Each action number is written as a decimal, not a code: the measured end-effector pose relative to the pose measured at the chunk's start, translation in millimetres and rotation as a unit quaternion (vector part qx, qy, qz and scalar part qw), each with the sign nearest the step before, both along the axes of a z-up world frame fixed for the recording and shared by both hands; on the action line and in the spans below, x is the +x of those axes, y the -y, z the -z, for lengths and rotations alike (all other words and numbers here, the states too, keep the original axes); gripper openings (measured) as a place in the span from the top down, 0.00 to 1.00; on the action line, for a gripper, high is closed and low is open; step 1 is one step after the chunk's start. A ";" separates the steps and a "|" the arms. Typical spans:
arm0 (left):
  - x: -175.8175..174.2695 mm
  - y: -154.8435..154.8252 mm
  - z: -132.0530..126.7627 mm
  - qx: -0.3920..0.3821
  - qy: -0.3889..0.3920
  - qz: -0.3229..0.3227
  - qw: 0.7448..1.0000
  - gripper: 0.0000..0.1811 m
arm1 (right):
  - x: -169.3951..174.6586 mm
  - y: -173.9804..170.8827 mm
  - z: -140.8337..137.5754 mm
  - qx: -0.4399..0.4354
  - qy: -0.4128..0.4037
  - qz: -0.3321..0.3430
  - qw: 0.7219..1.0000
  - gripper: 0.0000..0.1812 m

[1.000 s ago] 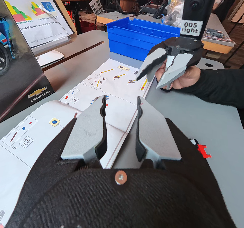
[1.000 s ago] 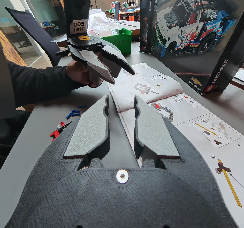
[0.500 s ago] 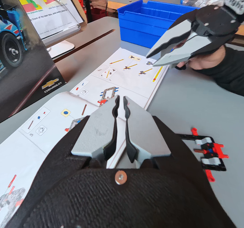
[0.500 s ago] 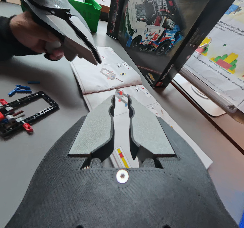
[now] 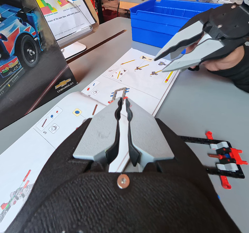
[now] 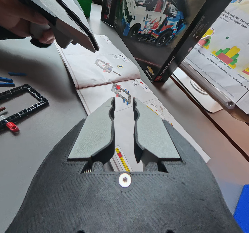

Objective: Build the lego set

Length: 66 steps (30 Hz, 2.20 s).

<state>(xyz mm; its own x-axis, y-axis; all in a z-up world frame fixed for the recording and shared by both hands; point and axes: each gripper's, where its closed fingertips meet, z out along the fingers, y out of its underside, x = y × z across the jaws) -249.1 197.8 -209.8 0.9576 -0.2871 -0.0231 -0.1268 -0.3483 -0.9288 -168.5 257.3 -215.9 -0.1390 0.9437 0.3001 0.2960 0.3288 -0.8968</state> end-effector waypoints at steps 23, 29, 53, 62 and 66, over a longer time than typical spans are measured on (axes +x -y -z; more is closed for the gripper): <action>33.1 145.1 55.7 -0.253 -0.046 0.035 0.966 0.86 | 6.1 65.8 19.2 -0.006 0.072 -0.143 0.987 0.93; 36.4 143.5 80.6 -0.301 -0.021 -0.001 0.953 0.87 | 6.2 75.3 23.2 0.010 0.080 -0.154 0.985 0.93; 46.0 133.1 84.1 -0.296 -0.074 0.025 0.952 0.98 | 11.3 71.6 11.4 0.021 0.076 -0.147 0.986 0.99; 39.3 126.7 82.8 -0.279 -0.024 0.030 0.960 0.99 | 15.0 57.5 4.8 -0.028 0.069 -0.138 0.988 0.99; 40.9 111.7 69.7 -0.248 -0.028 0.043 0.967 0.99 | 15.5 68.8 15.0 -0.034 0.087 -0.167 0.982 0.97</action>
<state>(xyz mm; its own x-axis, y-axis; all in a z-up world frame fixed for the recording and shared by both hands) -208.2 86.1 -279.5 0.9308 -0.3552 0.0861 -0.2212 -0.7350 -0.6410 -152.9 188.4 -230.9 -0.4873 0.8540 0.1824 0.3329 0.3747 -0.8653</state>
